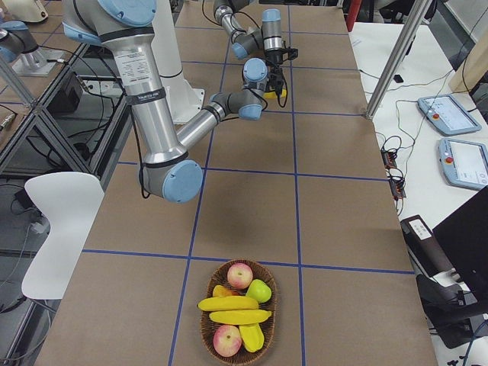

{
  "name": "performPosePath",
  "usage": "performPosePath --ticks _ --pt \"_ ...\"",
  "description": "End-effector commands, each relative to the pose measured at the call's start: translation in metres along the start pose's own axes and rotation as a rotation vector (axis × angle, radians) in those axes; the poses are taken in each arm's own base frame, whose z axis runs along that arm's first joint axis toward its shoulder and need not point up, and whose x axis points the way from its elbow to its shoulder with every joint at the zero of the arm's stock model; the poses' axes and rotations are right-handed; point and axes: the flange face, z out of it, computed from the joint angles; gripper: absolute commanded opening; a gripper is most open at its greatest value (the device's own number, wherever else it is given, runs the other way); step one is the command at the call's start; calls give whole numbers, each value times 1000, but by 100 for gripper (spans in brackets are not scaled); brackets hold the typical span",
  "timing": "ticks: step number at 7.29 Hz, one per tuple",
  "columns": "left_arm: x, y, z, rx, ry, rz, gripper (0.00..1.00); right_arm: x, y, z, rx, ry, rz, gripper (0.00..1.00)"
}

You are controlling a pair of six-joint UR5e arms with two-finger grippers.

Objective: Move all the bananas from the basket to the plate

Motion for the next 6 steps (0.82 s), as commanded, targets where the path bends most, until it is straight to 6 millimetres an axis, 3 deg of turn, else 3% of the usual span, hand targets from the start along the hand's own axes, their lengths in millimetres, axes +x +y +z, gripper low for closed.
performPosePath --ticks 1,2,3,6 --pt "-3 1 2 -2 -6 -17 0 2 -4 -3 8 2 -4 0" --pt "-3 1 2 -1 -8 -18 0 1 -5 -4 10 2 -3 0" --pt "-3 1 2 -1 -9 -18 0 2 -8 -7 19 3 -6 99" --pt "-4 -2 -1 2 -7 -33 0 8 -16 -30 45 -3 -4 100"
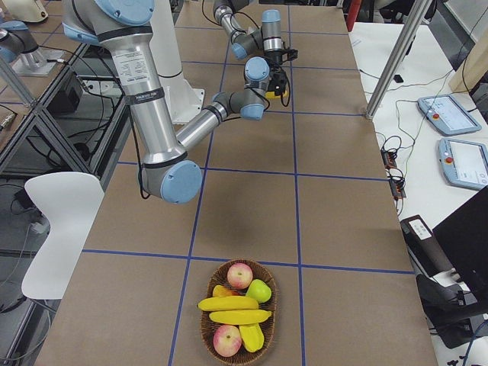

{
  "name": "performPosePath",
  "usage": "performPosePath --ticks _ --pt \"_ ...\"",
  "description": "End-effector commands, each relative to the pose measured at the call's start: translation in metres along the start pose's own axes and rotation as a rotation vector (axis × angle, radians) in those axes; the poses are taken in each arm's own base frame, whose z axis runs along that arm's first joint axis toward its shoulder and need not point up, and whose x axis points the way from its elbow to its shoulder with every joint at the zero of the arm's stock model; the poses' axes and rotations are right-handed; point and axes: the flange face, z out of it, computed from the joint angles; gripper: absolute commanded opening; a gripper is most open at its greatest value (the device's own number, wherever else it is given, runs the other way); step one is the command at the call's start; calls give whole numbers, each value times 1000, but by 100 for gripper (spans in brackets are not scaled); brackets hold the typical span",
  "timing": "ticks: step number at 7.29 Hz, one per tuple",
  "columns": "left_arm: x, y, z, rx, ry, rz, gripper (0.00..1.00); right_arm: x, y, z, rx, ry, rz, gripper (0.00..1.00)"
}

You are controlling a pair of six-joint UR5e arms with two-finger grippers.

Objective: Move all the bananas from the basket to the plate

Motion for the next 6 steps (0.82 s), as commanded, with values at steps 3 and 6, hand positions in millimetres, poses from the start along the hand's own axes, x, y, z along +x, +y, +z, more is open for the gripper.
performPosePath --ticks 3,6 --pt "-113 -57 -91 -42 -83 64 0 47 -15 -40 72 53 49 100" --pt "-267 -112 -201 -72 -226 301 0 84 -17 -58 103 76 72 100"
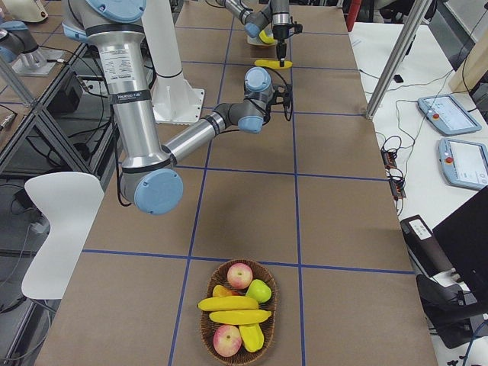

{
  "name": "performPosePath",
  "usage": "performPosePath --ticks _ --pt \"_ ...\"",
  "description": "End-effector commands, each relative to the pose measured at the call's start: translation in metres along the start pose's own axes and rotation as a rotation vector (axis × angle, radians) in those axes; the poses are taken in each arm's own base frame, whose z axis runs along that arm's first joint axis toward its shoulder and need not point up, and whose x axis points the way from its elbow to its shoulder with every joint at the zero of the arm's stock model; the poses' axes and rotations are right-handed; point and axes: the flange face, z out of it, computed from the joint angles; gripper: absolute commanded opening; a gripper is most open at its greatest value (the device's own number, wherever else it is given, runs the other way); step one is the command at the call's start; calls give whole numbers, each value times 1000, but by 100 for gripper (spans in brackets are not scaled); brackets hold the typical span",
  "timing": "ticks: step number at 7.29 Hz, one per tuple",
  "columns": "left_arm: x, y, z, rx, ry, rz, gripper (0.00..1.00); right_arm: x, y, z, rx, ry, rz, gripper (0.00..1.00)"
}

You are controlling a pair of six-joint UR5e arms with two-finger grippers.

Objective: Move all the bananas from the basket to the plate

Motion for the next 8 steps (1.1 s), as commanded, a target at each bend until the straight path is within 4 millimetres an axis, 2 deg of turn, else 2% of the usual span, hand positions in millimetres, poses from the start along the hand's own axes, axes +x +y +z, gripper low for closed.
performPosePath --ticks 1,3,4,5,6,8 --pt "-108 10 -45 -26 -120 185 0 35 3 -7 17 13 -3 100" --pt "-196 26 -87 -39 -244 329 0 45 1 -4 35 32 -17 100" --pt "-227 20 -108 -15 -321 402 0 46 0 -4 42 34 -16 100" --pt "-253 22 -116 28 -421 477 0 45 0 -3 47 34 -17 100" --pt "-266 21 -117 36 -495 513 0 45 0 -3 47 33 -18 100" --pt "-280 19 -125 27 -613 616 0 44 0 -4 49 33 -18 100"
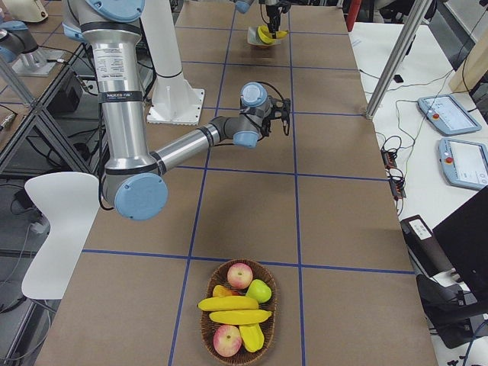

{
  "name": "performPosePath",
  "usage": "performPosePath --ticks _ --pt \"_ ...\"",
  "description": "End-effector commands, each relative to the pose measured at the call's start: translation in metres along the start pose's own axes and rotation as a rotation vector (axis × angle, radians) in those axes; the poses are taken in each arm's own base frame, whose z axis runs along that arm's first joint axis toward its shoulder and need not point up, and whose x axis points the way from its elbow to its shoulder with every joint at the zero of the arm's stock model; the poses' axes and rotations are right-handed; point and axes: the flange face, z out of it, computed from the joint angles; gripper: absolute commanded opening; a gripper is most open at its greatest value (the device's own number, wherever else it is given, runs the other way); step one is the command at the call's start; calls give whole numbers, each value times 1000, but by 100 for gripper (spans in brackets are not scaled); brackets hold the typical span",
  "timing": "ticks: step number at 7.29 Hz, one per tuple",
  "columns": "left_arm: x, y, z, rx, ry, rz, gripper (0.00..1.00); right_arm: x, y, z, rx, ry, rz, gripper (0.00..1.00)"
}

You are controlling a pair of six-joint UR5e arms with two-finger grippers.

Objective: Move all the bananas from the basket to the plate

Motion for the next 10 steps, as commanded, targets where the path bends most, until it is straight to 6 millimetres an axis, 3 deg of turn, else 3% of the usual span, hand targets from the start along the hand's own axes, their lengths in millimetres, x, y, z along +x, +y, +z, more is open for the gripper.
performPosePath --ticks 1,3,6,9,10 --pt "-21 14 -6 -22 -108 113 0 -1 -1 0 7 0 -1 100" --pt "-46 34 -10 -43 -193 160 0 -1 0 2 6 2 0 100" --pt "-57 36 -1 -48 -278 210 0 2 0 7 2 8 2 100" --pt "-60 36 13 -64 -300 215 0 2 1 10 -3 9 2 100" --pt "-52 38 18 -70 -289 221 0 2 1 9 -3 8 1 100"
